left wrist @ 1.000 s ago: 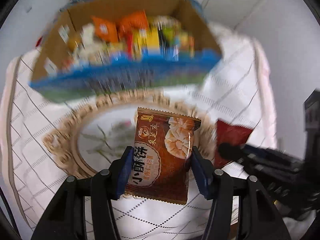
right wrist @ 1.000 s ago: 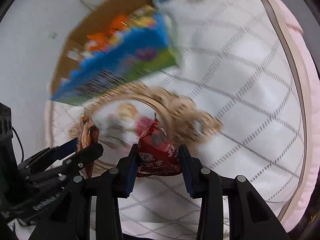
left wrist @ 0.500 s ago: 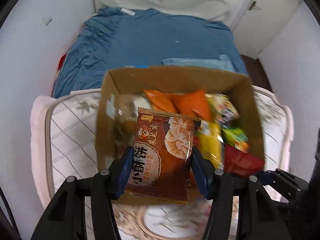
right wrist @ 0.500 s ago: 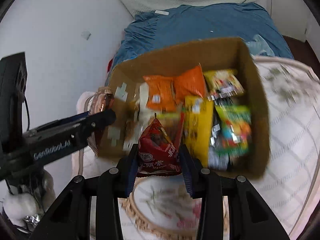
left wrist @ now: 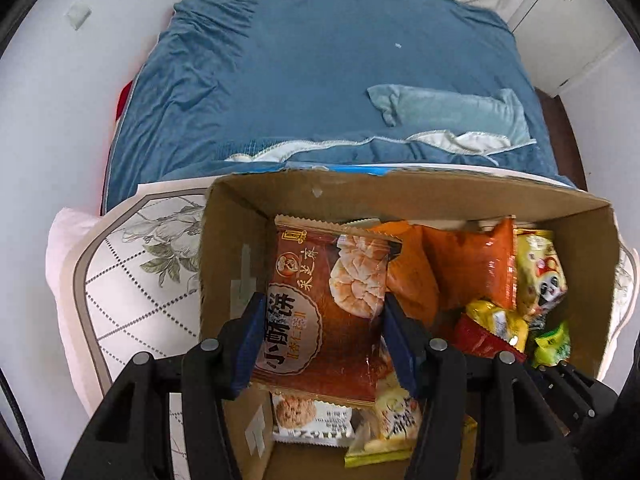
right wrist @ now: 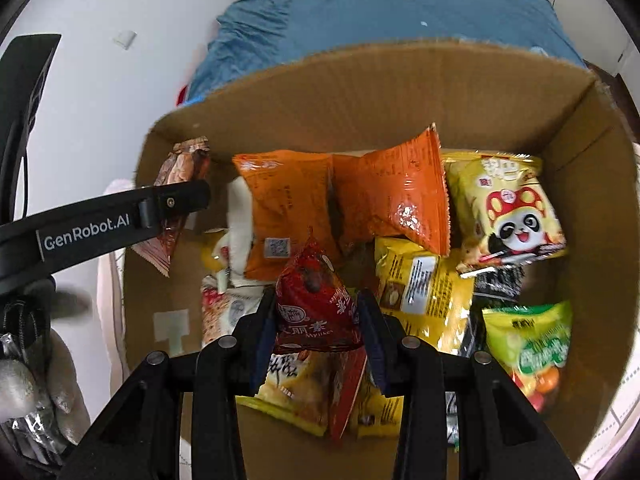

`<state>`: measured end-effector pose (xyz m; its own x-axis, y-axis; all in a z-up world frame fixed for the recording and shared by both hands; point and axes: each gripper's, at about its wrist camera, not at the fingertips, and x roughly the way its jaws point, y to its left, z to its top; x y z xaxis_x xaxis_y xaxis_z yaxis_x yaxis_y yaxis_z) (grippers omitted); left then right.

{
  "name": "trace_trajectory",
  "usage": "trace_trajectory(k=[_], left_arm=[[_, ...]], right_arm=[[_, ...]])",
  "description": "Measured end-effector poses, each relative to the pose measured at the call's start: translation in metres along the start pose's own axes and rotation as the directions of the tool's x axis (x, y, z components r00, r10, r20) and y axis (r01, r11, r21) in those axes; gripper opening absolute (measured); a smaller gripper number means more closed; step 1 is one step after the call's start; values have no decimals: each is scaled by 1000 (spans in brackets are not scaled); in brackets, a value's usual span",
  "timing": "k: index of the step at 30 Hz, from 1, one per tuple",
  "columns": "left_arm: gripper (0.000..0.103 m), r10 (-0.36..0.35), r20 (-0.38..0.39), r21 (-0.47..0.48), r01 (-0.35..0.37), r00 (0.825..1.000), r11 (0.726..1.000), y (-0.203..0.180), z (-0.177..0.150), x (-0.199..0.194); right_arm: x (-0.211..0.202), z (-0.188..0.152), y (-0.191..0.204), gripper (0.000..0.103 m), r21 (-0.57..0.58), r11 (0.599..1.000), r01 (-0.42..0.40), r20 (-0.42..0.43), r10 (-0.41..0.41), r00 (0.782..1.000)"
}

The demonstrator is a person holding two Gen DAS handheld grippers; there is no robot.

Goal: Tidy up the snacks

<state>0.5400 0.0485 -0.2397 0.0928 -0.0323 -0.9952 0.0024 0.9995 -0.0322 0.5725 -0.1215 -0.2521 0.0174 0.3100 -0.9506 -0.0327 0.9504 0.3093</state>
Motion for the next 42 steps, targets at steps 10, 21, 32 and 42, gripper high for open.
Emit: trace_trajectory(k=[10,21,32,42], left_arm=[[90,-33,-7,-34,33,999,999,4,2,6],[90,-69,8,-37,69,998,997,-10,-32,-21],[90,-60,31,-24,61,998,998,-23,-82,-51],[90,-51,207,-7,54,977,999,-32,-133,-112]], right_arm=[[-6,4,4,101,-30,990,141,16,-140,990],[-48,-20,-13,101,-7,973,229,12,-229,973],[-78,-54,-27,101,7,970,245,17,-245,969],[-128,-99,-14,101,0,970,244,162,-241,957]])
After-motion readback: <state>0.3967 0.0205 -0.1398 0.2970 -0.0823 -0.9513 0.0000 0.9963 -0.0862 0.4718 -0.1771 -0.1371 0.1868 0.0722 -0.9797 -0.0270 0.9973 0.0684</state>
